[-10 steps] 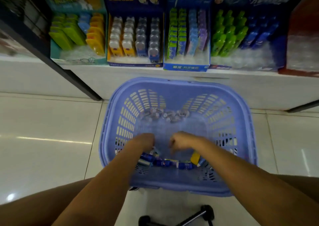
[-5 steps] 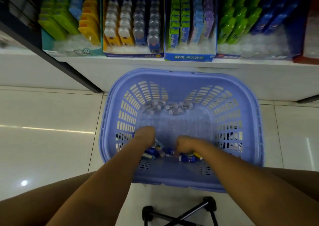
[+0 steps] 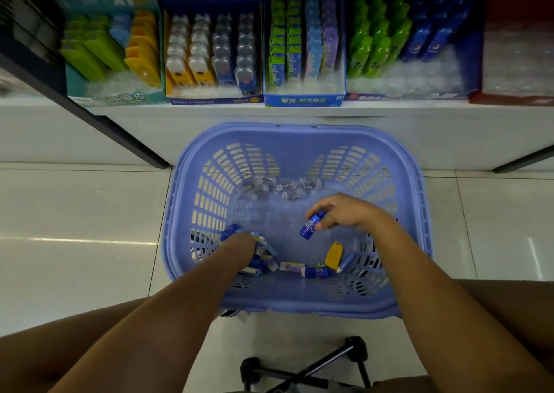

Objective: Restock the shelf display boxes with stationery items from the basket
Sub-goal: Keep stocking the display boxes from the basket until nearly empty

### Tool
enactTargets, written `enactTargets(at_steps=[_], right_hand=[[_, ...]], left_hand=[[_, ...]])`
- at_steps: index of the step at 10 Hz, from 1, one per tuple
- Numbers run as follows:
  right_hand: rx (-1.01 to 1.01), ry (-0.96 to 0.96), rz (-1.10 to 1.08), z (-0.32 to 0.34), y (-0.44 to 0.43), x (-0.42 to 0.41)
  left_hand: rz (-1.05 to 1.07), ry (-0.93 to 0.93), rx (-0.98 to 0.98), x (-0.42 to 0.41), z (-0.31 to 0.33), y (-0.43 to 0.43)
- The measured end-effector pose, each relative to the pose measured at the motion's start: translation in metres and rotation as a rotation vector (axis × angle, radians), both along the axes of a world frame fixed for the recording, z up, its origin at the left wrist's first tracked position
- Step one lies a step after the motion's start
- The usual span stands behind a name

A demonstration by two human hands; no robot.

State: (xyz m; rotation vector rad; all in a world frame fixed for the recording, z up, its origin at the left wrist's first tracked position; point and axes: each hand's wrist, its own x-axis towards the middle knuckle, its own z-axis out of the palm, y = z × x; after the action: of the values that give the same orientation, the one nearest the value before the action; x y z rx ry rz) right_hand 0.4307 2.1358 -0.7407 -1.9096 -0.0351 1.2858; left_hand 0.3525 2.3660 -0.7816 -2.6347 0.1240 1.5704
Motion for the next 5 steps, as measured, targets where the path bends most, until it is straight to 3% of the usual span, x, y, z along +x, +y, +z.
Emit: enactTargets(at_steps=[1, 3, 4, 5], right_hand=[[0.091, 0.042, -0.049, 0.011, -0.008, 0.003], [0.216, 0.074, -0.195, 0.032, -0.01, 0.007], [0.234, 0.016, -0.31, 0.044, -0.006, 0.01], [0.292, -0.076, -0.397, 0.06, -0.005, 0.015]], left_hand=[[-0.026, 0.005, -0.032, -0.009, -0.003, 0.004], [0.204, -0.039, -0.05, -0.011, -0.003, 0.002], [0.106, -0.06, -0.084, -0.011, -0.007, 0.005], [0.212, -0.021, -0.095, -0.009, -0.008, 0.011]])
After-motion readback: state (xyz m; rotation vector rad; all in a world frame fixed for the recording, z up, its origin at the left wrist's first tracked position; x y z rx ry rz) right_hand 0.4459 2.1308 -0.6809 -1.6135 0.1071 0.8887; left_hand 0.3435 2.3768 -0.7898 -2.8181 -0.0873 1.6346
